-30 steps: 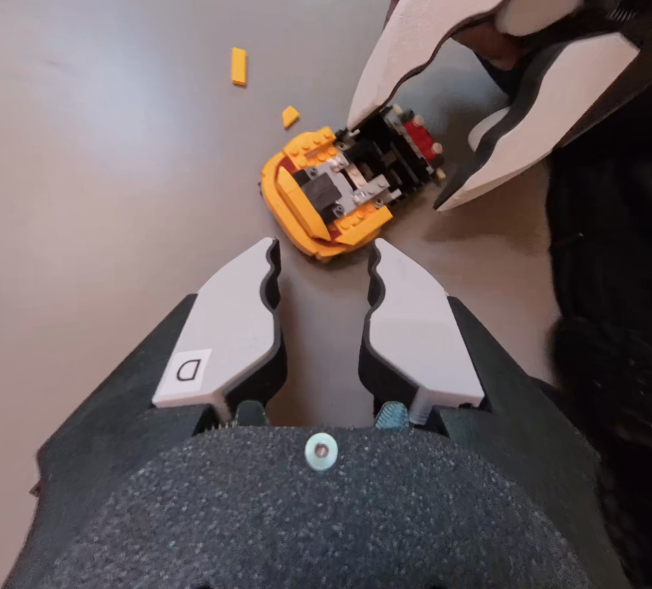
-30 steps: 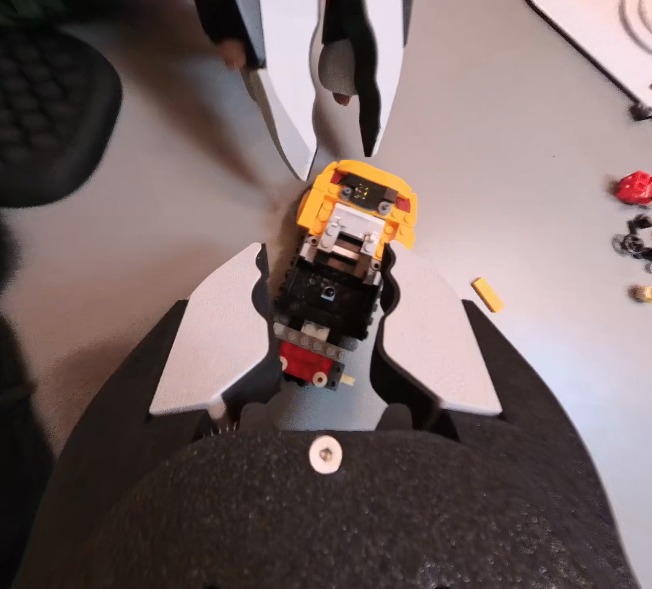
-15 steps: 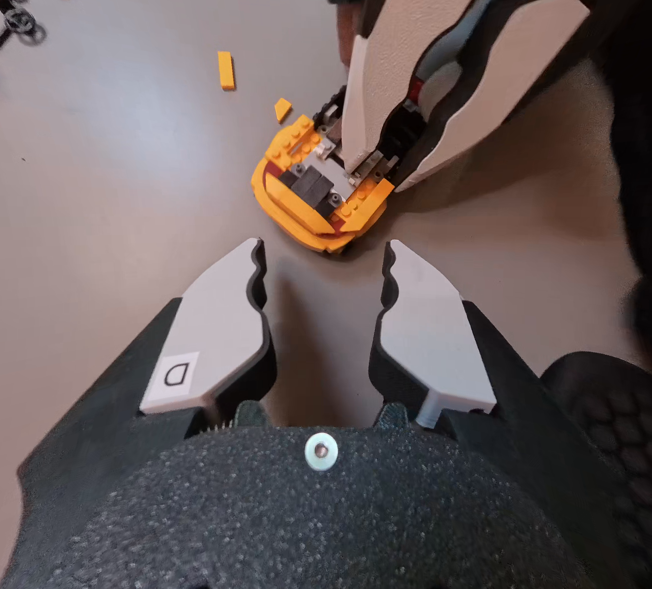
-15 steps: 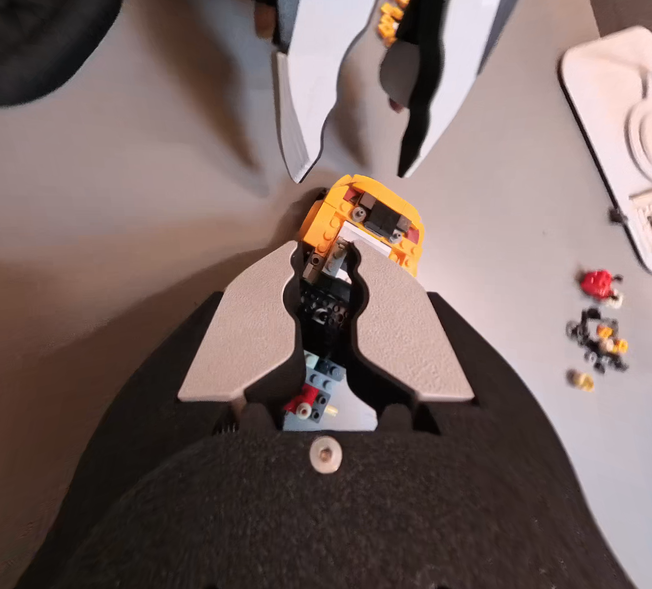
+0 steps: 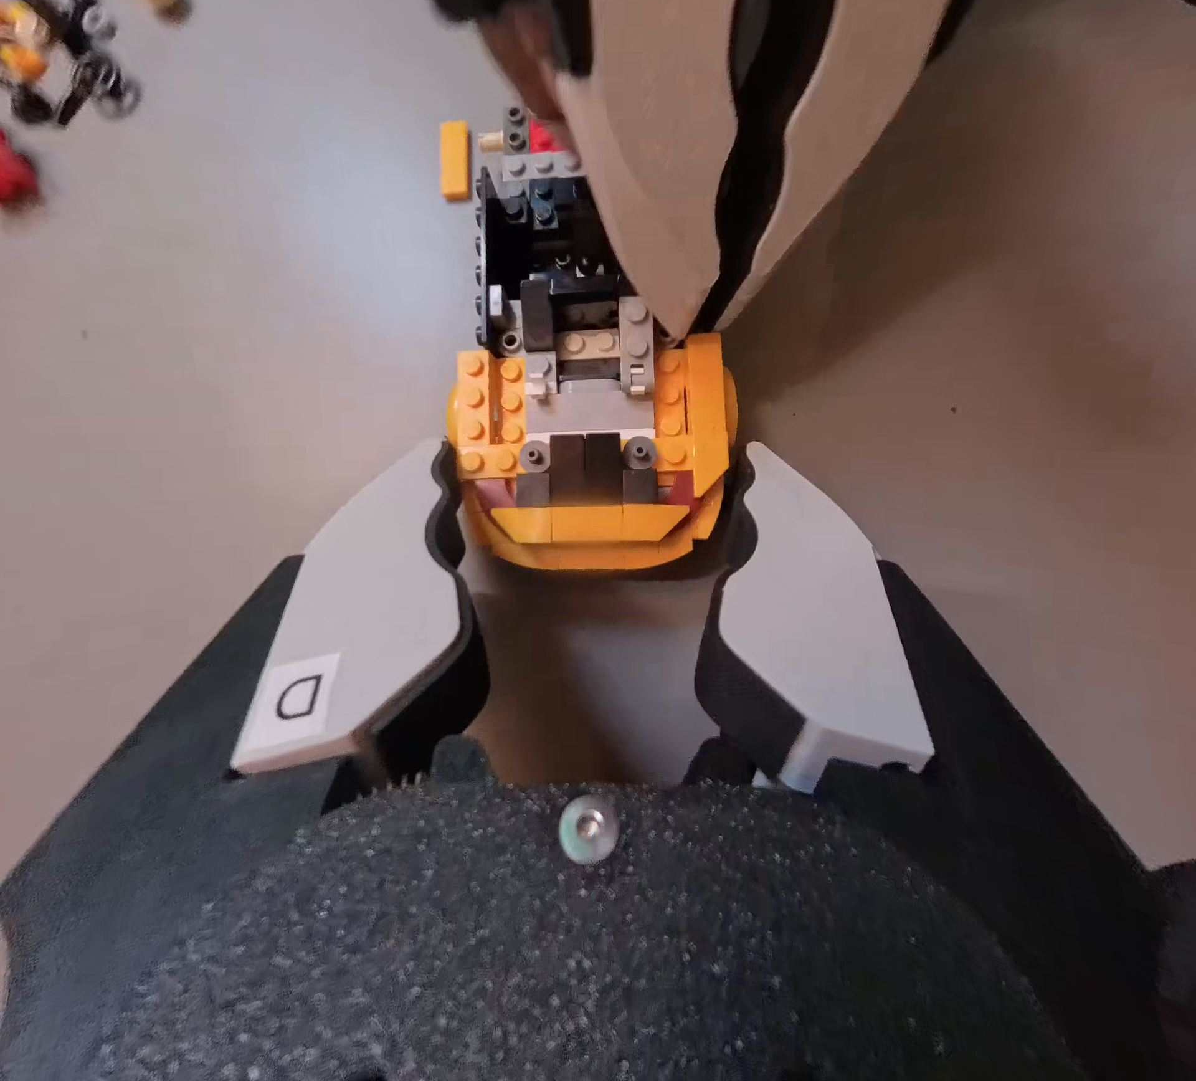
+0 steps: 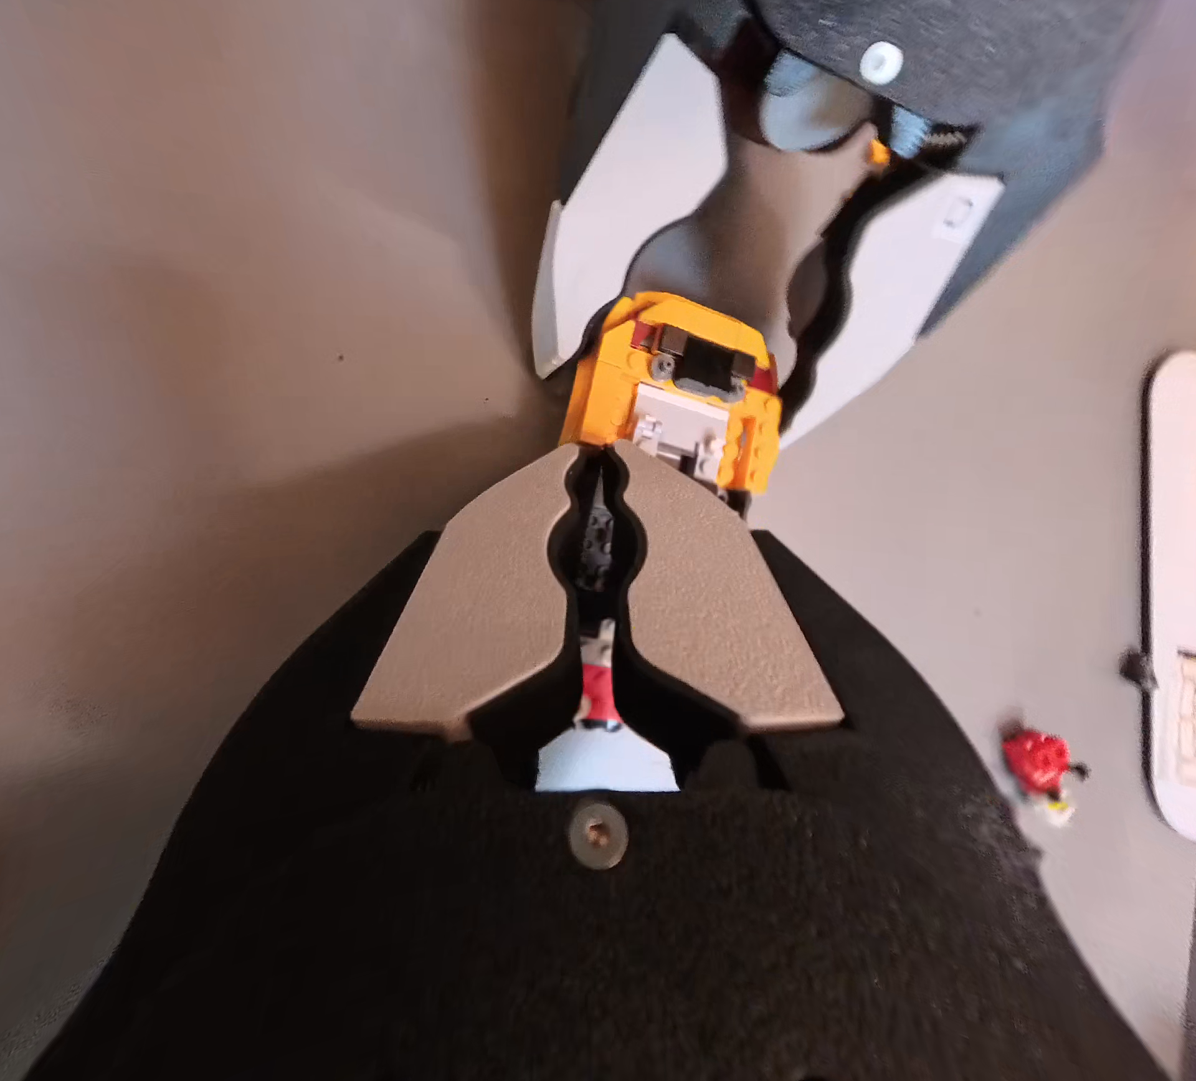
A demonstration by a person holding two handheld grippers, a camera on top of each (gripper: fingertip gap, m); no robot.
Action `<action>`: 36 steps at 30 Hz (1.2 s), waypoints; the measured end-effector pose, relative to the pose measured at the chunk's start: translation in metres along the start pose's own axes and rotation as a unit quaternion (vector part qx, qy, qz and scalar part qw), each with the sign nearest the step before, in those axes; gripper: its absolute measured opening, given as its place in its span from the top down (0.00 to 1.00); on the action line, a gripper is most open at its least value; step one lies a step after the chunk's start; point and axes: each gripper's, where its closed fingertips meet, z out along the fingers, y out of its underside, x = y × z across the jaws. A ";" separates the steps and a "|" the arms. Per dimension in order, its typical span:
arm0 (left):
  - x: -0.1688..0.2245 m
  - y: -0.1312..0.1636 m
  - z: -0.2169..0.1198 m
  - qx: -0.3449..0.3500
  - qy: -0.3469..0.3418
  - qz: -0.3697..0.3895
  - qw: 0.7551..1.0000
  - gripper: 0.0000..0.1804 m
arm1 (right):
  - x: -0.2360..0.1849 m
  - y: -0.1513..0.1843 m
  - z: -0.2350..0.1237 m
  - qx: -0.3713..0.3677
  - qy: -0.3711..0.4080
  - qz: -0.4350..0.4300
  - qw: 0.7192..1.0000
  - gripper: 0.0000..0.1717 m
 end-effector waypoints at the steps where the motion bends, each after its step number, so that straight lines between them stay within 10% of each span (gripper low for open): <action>1: 0.000 0.001 0.000 -0.009 -0.017 -0.015 1.000 0.56 | 0.001 -0.001 -0.004 0.011 0.013 0.025 1.000 0.97; 6: -0.005 0.008 -0.007 -0.020 -0.125 -0.149 0.981 0.56 | 0.001 0.004 -0.023 0.042 0.108 0.224 0.968 0.82; 11: 0.004 0.004 -0.012 -0.001 -0.195 -0.191 0.962 0.56 | -0.016 0.002 -0.016 0.133 0.133 0.518 0.834 0.74; 20: 0.042 -0.008 -0.010 0.045 -0.169 -0.226 0.958 0.59 | -0.010 0.011 -0.008 0.181 0.086 0.626 0.753 0.70; 30: 0.112 -0.049 -0.014 0.132 0.064 -0.165 0.975 0.71 | 0.002 0.019 -0.007 0.070 -0.085 0.492 0.863 0.86; 36: 0.044 -0.035 -0.034 0.107 -0.052 -0.013 0.993 0.61 | -0.011 0.005 -0.003 0.038 -0.194 0.279 0.940 0.88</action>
